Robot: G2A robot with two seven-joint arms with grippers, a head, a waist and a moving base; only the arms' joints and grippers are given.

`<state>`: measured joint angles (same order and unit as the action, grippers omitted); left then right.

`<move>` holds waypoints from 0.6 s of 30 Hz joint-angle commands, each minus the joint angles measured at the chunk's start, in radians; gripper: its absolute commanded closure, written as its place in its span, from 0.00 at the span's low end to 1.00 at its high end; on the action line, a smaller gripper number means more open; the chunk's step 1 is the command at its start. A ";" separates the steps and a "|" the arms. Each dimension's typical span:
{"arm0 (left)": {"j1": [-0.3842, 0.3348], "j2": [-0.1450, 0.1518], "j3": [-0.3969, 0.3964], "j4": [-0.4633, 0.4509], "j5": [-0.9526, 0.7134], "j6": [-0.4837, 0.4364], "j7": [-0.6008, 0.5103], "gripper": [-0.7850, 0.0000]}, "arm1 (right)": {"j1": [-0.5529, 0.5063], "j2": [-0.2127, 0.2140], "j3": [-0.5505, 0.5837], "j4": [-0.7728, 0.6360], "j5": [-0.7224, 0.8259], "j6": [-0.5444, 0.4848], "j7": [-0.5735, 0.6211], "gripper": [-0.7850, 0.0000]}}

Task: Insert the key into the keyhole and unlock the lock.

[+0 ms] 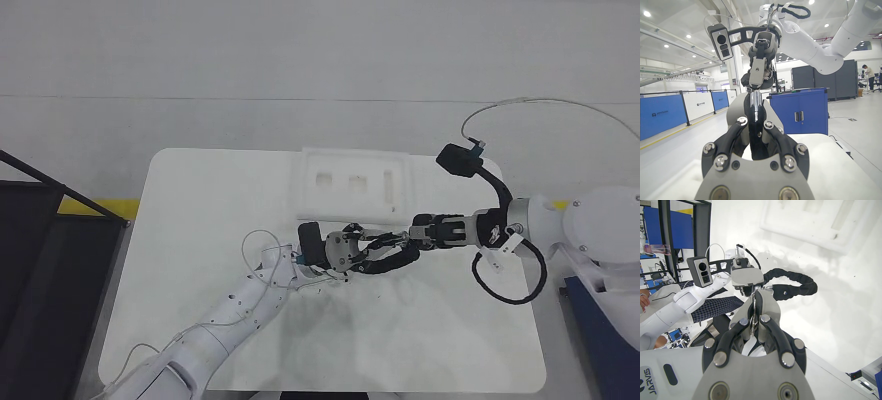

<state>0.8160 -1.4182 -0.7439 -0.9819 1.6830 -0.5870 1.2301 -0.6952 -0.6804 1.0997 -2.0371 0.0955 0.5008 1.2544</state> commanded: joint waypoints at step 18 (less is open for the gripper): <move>-0.007 0.007 0.026 -0.005 -0.007 0.014 0.017 1.00 | 0.048 -0.013 -0.053 0.042 0.005 -0.013 0.012 1.00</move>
<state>0.8092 -1.4107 -0.7185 -0.9873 1.6780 -0.5739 1.2462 -0.6470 -0.6927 1.0471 -1.9949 0.0987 0.4869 1.2700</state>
